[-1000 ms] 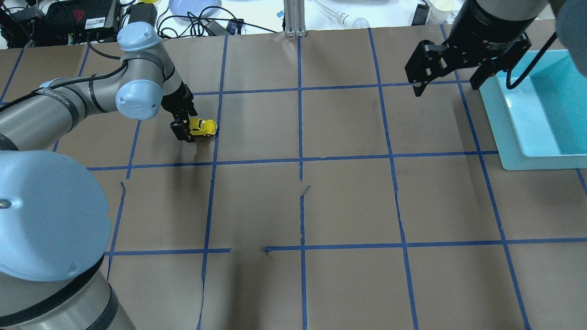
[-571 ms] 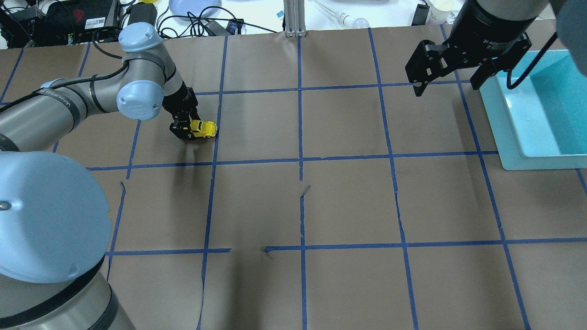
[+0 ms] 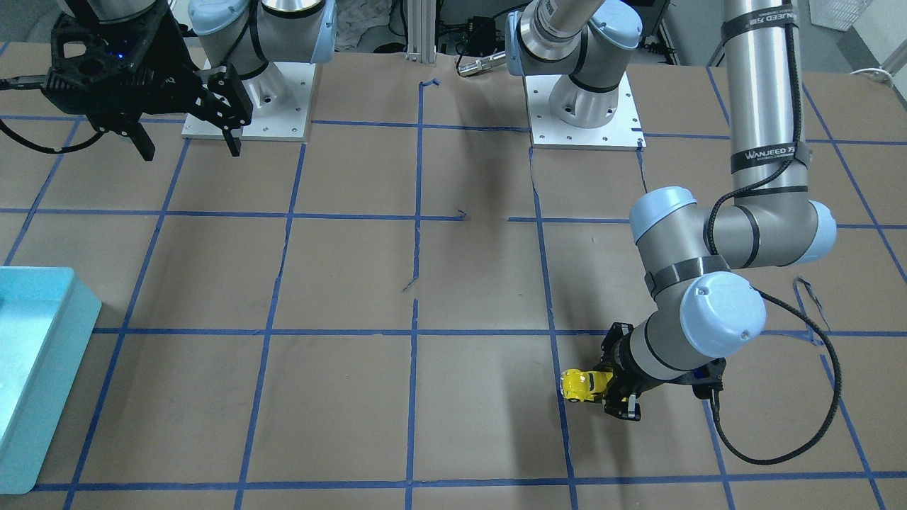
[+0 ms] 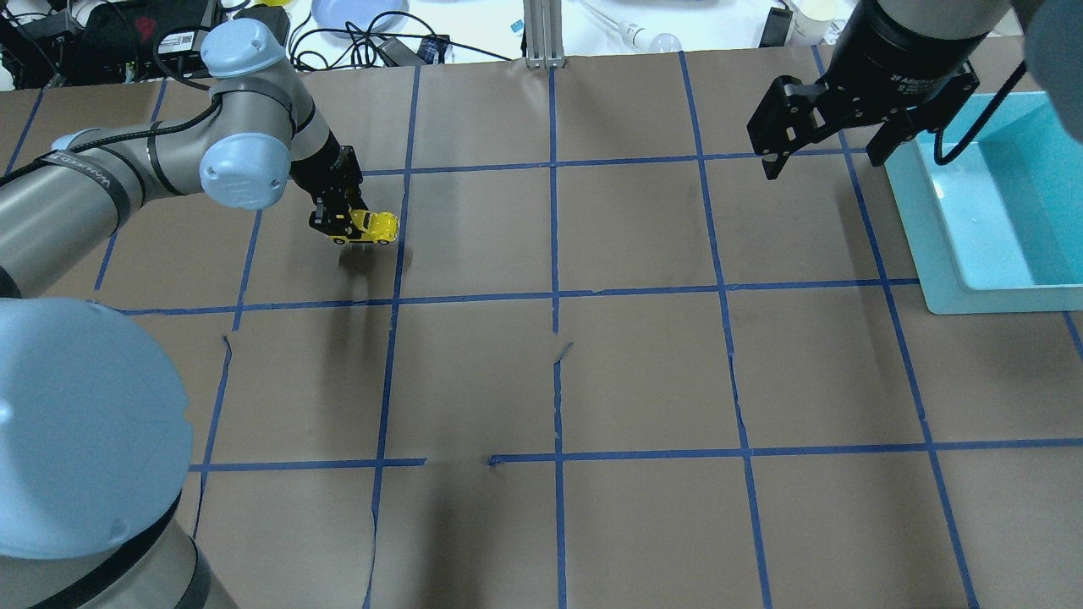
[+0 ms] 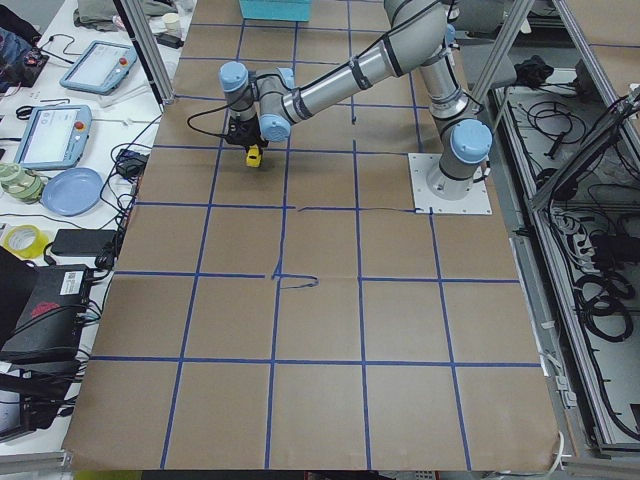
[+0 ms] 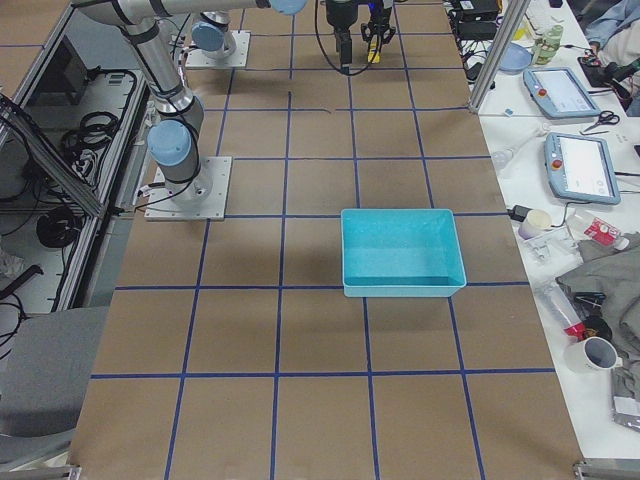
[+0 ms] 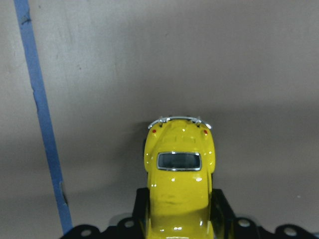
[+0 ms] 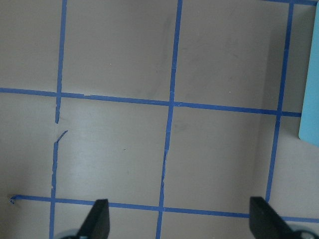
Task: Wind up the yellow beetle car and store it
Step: 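Drag the held car backward along the table with the left gripper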
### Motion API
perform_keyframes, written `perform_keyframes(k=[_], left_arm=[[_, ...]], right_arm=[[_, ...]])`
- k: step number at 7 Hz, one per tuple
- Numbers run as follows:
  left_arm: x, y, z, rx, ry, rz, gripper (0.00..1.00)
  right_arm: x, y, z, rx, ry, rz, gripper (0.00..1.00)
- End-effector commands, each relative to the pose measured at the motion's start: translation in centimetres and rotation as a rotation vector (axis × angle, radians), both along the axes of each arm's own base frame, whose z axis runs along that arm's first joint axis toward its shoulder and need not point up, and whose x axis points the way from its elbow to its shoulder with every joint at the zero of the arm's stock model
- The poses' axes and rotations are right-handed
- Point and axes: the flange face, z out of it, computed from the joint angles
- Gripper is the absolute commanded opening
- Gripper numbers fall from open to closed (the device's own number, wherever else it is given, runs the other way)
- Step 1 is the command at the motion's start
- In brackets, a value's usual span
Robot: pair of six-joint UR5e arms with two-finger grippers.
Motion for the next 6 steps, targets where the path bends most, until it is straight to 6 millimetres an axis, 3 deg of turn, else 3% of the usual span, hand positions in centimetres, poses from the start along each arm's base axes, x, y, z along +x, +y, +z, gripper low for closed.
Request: perform_keyframes(k=[1, 2, 6], left_arm=[[-2.6, -0.2, 0.0, -0.008, 0.139, 0.051, 0.0], [-3.1, 0.1, -1.5, 0.015, 0.142, 0.039, 0.0], [-2.9, -0.4, -3.7, 0.033, 0.138, -0.038, 0.0]], right_arm=[[-0.1, 0.0, 0.0, 0.0, 0.0, -0.001, 1.0], [-0.1, 0.0, 0.0, 0.0, 0.0, 0.0, 1.0], [-0.1, 0.0, 0.0, 0.0, 0.0, 0.0, 1.0]])
